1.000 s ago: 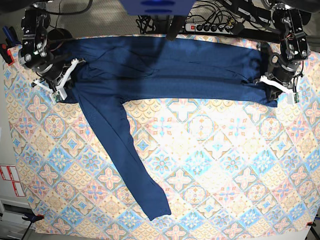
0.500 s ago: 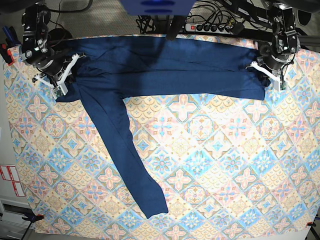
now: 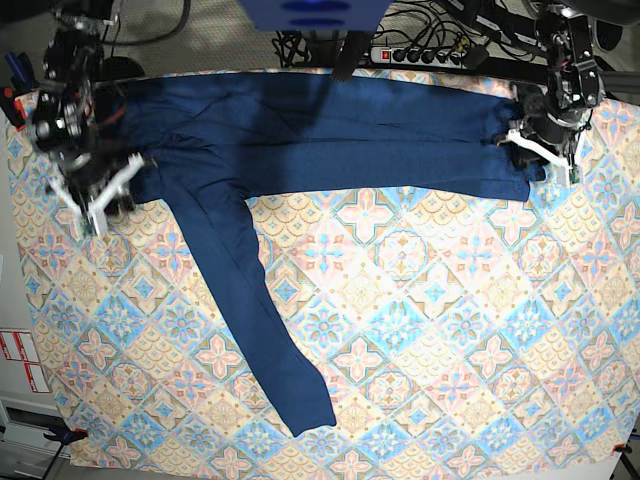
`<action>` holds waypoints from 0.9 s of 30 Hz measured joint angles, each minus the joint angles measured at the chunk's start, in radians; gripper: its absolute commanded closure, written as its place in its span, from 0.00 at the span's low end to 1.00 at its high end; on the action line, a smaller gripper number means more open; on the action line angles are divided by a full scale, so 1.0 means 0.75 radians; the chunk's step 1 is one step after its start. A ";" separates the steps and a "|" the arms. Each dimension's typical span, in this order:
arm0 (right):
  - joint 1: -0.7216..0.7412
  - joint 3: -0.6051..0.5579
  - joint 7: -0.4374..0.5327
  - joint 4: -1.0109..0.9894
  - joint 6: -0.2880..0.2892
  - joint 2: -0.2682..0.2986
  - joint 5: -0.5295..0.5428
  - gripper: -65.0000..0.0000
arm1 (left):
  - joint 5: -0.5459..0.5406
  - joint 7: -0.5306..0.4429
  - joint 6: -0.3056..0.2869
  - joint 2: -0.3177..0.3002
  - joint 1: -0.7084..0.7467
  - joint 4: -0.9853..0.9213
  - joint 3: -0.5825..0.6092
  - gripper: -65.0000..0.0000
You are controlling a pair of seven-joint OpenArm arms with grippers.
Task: Fold the T-shirt properly
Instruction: 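Move the right gripper to grasp the hanging sleeve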
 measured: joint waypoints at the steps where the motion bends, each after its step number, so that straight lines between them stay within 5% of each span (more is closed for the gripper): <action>1: 0.051 -0.048 -0.006 0.000 -0.002 0.005 -0.001 0.72 | -0.042 -0.006 -0.001 -0.001 -0.001 0.019 -0.002 0.61; 5: 0.268 -0.223 -0.152 -0.064 0.003 0.001 0.005 0.68 | -0.176 0.003 -0.006 0.031 -0.011 0.034 -0.092 0.61; 15: 0.646 -0.467 -0.159 -0.514 -0.006 0.003 -0.005 0.50 | -0.293 0.011 -0.001 0.053 0.005 0.060 -0.140 0.60; 27: 0.880 -0.768 0.144 -0.933 0.003 -0.003 0.005 0.50 | -0.294 0.089 0.000 0.079 -0.018 0.060 -0.269 0.60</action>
